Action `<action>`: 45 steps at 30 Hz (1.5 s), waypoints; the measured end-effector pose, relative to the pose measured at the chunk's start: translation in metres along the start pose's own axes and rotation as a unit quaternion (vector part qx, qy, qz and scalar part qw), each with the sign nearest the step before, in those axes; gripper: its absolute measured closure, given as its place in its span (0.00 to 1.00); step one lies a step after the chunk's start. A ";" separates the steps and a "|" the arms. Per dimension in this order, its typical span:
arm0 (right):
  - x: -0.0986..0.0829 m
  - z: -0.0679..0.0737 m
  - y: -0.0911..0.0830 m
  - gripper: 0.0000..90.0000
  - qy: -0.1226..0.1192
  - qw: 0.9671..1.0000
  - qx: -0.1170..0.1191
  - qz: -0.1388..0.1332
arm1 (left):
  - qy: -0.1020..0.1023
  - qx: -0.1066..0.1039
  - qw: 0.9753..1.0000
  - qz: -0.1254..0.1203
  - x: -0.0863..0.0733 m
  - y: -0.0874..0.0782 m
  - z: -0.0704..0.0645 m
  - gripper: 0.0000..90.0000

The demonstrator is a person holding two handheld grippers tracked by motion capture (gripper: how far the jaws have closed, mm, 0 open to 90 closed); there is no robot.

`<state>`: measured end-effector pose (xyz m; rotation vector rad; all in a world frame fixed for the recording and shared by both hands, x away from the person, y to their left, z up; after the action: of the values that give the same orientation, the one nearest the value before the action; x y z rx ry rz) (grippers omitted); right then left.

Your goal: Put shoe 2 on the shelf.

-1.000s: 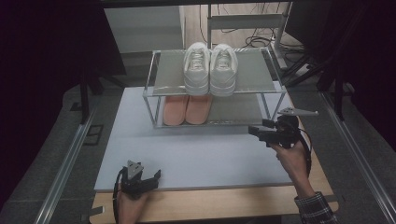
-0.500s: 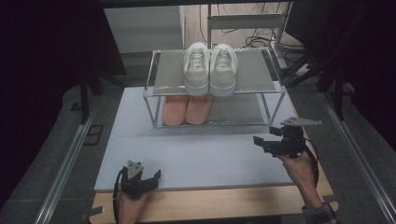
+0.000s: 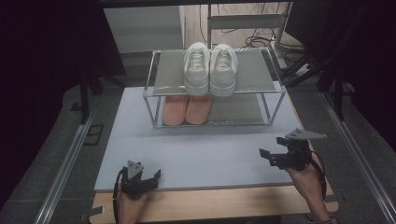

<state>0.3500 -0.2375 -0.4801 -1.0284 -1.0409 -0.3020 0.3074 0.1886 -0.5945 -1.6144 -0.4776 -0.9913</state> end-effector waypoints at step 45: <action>-0.078 0.023 0.027 0.01 -0.046 0.999 -0.006 0.021 | -0.001 0.001 1.000 0.000 0.000 0.000 0.000 0.16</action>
<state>0.3139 -0.2232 -0.5563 -1.0825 -1.0988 -0.2291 0.3073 0.1886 -0.5944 -1.6135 -0.4796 -0.9903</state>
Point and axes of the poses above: each handheld gripper's, and its own axes: y roughly forward along the jaws, x roughly out of its top, z roughly to its left, the point moved 9 cm from there along y, roughly forward along the jaws, and after that the axes turned 1 degree about -z, right-handed, at the moved point
